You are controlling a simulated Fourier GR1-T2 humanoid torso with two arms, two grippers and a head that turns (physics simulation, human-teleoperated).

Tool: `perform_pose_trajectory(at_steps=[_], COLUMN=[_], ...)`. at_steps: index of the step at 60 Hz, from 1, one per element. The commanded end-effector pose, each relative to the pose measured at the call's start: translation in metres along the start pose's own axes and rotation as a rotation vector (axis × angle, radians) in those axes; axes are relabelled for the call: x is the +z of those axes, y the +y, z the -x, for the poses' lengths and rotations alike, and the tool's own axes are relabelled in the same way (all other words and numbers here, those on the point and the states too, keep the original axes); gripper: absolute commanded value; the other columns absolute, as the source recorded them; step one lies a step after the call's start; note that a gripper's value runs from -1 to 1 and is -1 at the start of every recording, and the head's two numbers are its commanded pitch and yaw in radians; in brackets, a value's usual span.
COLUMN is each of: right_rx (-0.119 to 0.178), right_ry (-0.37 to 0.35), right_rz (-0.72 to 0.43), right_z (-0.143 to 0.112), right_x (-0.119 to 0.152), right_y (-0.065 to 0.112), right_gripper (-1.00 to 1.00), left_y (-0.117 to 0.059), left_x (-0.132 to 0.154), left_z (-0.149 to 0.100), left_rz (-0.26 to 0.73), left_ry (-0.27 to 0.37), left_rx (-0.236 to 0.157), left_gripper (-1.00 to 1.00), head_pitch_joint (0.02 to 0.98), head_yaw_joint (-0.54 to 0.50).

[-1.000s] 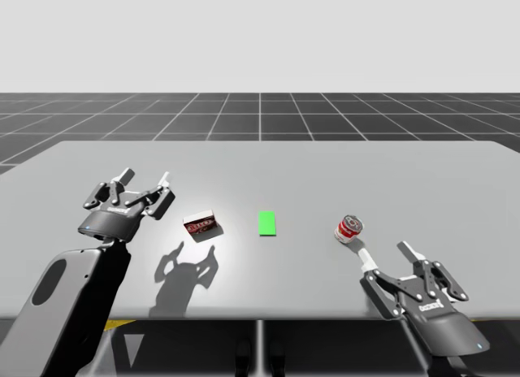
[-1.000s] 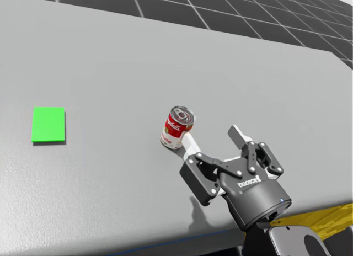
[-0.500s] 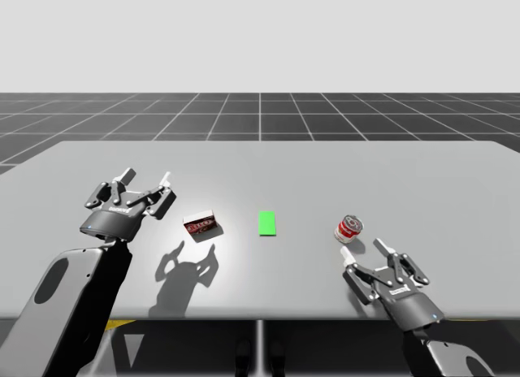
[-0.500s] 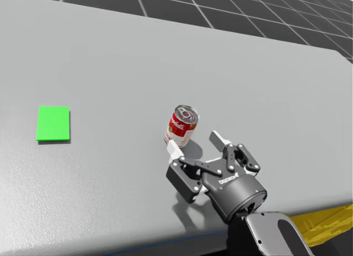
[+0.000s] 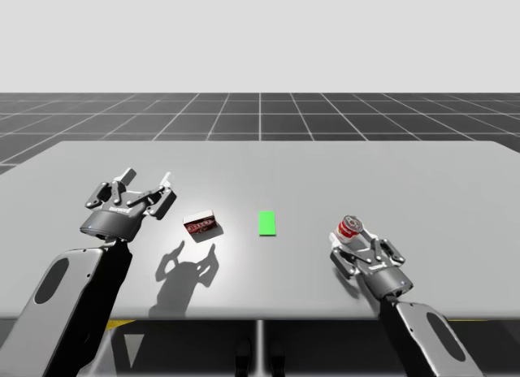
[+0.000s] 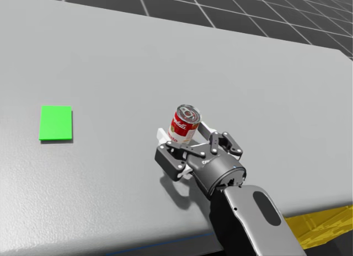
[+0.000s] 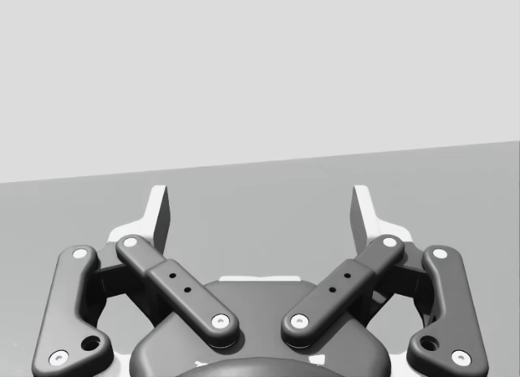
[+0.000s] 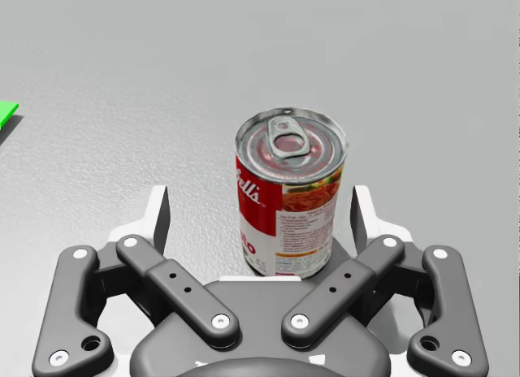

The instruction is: Look at the card. If it is red, pick the object on the left. If it is green, pick the object on the right.

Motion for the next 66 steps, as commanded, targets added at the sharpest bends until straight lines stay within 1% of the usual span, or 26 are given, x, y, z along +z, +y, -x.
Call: perform_pose_trajectory(at_steps=[1, 4, 10, 13, 15, 19, 21, 22, 23, 24, 25, 26, 28, 30, 37, 45, 46, 52, 53, 63, 66], right_rx=[0.01, 0.007, 0.012, 0.015, 0.01, 0.011, 0.037, 0.049, 0.061, 0.056, 0.055, 0.055, 0.053, 0.044, 0.042, 0.041, 0.04, 0.042, 0.042, 0.044, 0.05], right_ry=[0.02, 0.023, 0.024, 0.031, 0.041, 0.05, 0.054, 0.049, 0.044, 0.05, 0.056, 0.057, 0.056, 0.068, 0.066, 0.06, 0.059, 0.056, 0.055, 0.053, 0.052], right_rz=[0.025, 0.029, 0.032, 0.031, 0.034, 0.034, 0.022, 0.031, 0.047, 0.044, 0.037, 0.031, 0.036, 0.039, 0.042, 0.044, 0.042, 0.044, 0.043, 0.046, 0.048], right_z=[0.002, 0.002, 0.002, 0.002, 0.002, 0.004, 0.005, 0.006, 0.008, 0.009, 0.009, 0.009, 0.01, 0.011, 0.012, 0.011, 0.011, 0.011, 0.011, 0.011, 0.012], right_x=[-0.014, -0.016, -0.02, -0.022, -0.024, -0.025, -0.026, -0.025, -0.024, -0.024, -0.024, -0.023, -0.023, -0.023, -0.022, -0.022, -0.021, -0.021, -0.021, -0.02, -0.02], right_y=[-0.005, -0.006, -0.007, -0.007, -0.008, -0.008, -0.008, -0.008, -0.008, -0.007, -0.007, -0.008, -0.008, -0.009, -0.009, -0.009, -0.009, -0.009, -0.009, -0.01, -0.01], right_gripper=[-1.0, -1.0, -1.0, -1.0, -1.0, -1.0, -1.0, -0.91, -0.03, 0.32, 0.83, 0.98, 1.0, 1.0, 1.0, 1.0, 1.0, 1.0, 1.0, 1.0, 1.0], left_y=[0.0, 0.0, 0.0, -0.001, -0.001, -0.001, -0.001, -0.001, -0.001, -0.001, -0.001, -0.001, -0.001, -0.001, -0.001, 0.0, 0.0, -0.001, -0.001, -0.002, -0.002], left_x=[0.0, 0.0, 0.0, 0.0, 0.0, 0.0, 0.0, 0.0, 0.0, 0.0, 0.0, 0.0, 0.0, 0.0, 0.0, 0.0, 0.0, 0.0, 0.0, 0.0, 0.0], left_z=[0.0, 0.0, 0.0, 0.0, 0.0, 0.0, 0.0, 0.0, 0.0, 0.0, 0.0, 0.0, 0.0, 0.0, 0.0, 0.0, 0.0, 0.001, 0.001, 0.001, 0.001], left_rz=[0.001, 0.002, 0.002, 0.002, 0.002, 0.002, 0.002, 0.002, 0.002, 0.002, 0.002, 0.002, 0.002, 0.002, 0.002, 0.005, 0.005, 0.006, 0.006, 0.006, 0.005], left_ry=[0.001, 0.001, 0.001, 0.002, 0.002, 0.002, 0.002, 0.002, 0.002, 0.002, 0.002, 0.002, 0.002, 0.002, 0.002, 0.005, 0.004, 0.005, 0.006, 0.006, 0.006], left_rx=[0.0, 0.0, 0.0, 0.0, 0.0, 0.0, 0.0, 0.0, 0.0, 0.0, 0.0, 0.0, 0.0, 0.0, 0.0, -0.004, -0.004, -0.006, -0.006, -0.006, -0.006], left_gripper=[-1.0, -1.0, -1.0, -1.0, -1.0, -1.0, -1.0, -1.0, -1.0, -1.0, -1.0, -1.0, -1.0, -1.0, -1.0, -1.0, -1.0, -1.0, -1.0, -1.0, -1.0], head_pitch_joint=[0.828, 0.827, 0.827, 0.826, 0.826, 0.825, 0.824, 0.824, 0.823, 0.822, 0.821, 0.818, 0.816, 0.808, 0.76, 0.665, 0.637, 0.569, 0.541, 0.452, 0.434], head_yaw_joint=[-0.41, -0.41, -0.41, -0.41, -0.41, -0.41, -0.41, -0.41, -0.41, -0.41, -0.41, -0.41, -0.41, -0.41, -0.42, -0.45, -0.46, -0.47, -0.47, -0.48, -0.49])
